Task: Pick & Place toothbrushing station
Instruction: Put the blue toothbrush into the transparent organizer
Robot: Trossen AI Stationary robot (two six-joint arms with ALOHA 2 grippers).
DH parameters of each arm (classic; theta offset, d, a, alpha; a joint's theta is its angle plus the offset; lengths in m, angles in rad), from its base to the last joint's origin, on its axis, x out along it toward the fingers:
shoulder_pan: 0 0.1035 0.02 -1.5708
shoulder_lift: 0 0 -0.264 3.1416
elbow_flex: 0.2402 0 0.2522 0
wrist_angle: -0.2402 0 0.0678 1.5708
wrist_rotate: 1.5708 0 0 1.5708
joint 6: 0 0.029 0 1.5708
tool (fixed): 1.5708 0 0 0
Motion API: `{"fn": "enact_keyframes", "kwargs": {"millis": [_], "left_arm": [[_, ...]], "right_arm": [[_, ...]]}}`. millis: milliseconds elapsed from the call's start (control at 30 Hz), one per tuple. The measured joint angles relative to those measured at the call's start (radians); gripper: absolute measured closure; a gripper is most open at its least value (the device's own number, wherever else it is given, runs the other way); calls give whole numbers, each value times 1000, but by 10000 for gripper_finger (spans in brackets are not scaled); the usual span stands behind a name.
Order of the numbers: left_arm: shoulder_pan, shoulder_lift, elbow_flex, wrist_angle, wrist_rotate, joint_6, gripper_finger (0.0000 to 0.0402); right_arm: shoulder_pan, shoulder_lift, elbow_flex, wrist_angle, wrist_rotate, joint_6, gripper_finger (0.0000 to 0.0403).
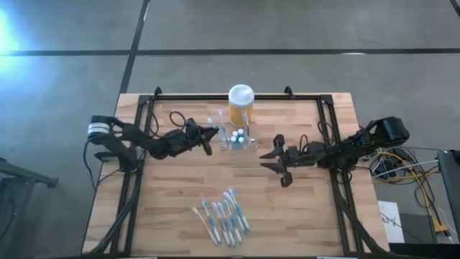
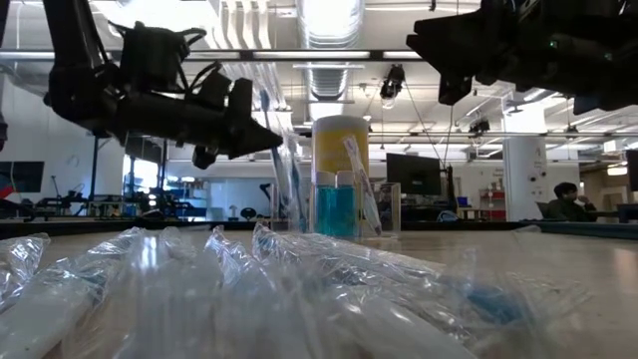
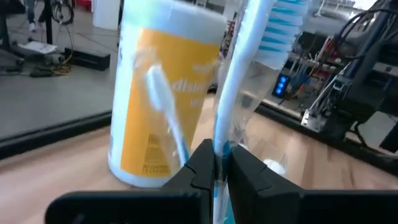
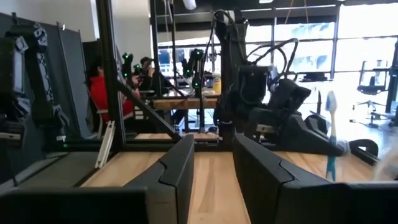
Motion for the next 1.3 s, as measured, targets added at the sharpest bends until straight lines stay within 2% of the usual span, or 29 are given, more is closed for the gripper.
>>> {"fn": "enact_keyframes", "kwargs": {"millis": [267, 500, 700, 900, 1100, 1300], "left_arm": [[3, 87, 22, 21, 2, -48, 379], [25, 109, 33, 18, 4, -82, 378], [67, 106, 40, -69, 53, -149, 368], [68, 101, 56, -79, 108, -94, 308], [68, 96, 63, -79, 198, -61, 233], [73, 71, 62, -83, 153, -58, 156]], "right_arm": [[0, 17, 26, -25, 0, 0, 297], [0, 18, 57, -103, 0, 0, 296], [0, 21, 66, -111, 1, -7, 296], [-1, 21, 68, -119, 1, -12, 296], [-1, 21, 68, -120, 2, -11, 296], [-1, 21, 68, -122, 2, -10, 302]]}}
